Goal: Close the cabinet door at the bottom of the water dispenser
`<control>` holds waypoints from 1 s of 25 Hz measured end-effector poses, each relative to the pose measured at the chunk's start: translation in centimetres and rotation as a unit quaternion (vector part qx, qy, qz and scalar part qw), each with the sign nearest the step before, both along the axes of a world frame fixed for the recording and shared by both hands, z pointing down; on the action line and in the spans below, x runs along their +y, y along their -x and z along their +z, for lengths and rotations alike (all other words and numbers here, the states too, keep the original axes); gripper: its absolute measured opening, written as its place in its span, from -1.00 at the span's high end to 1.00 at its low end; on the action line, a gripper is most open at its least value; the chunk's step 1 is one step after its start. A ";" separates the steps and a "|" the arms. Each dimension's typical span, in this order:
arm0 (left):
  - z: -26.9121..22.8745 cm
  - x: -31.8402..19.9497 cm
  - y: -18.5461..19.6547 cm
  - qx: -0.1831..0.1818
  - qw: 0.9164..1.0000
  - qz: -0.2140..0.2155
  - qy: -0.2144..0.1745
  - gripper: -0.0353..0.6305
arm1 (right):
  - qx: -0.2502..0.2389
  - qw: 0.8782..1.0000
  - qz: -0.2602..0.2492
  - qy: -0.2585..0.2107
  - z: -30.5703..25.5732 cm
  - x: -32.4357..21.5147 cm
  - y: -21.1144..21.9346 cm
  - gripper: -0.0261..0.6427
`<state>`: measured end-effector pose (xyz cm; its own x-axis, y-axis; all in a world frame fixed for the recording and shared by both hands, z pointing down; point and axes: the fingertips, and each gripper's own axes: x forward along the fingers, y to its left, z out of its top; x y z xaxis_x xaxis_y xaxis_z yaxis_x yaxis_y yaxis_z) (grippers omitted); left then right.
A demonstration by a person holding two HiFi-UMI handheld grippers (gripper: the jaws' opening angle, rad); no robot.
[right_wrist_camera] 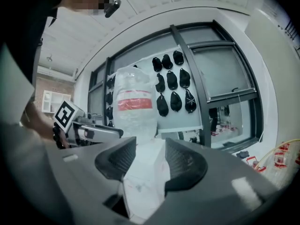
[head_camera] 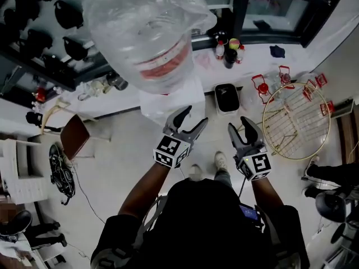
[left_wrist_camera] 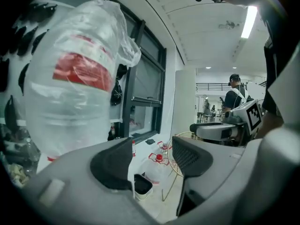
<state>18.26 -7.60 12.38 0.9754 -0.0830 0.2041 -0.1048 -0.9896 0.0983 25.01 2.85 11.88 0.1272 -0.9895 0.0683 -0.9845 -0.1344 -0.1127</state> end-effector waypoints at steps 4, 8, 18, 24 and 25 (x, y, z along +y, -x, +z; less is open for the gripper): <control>-2.0 -0.9 3.4 0.009 1.000 -0.025 -0.014 0.20 | 0.014 0.999 -0.029 -0.009 -1.6 -1.7 1.8 0.56; -3.3 -2.8 6.7 0.016 0.997 -0.072 -0.033 0.34 | 0.030 0.997 -0.070 -0.018 -3.5 -3.6 3.6 0.59; -6.4 -4.7 13.1 0.060 0.987 -0.147 -0.037 0.75 | 0.047 0.991 -0.124 -0.035 -6.9 -4.9 6.1 0.76; -6.6 -4.6 14.3 0.062 0.982 -0.173 -0.033 0.87 | 0.063 0.989 -0.131 -0.030 -6.7 -4.6 5.0 0.90; -6.5 -4.7 14.5 0.063 0.981 -0.178 -0.032 0.88 | 0.061 0.989 -0.132 -0.032 -6.9 -4.7 4.9 0.91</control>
<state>3.77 -12.31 5.85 0.8991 -0.4326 0.0668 -0.4367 -0.8967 0.0718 20.11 -1.80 4.95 -0.1319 -0.9913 0.0041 -0.9912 0.1319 0.0084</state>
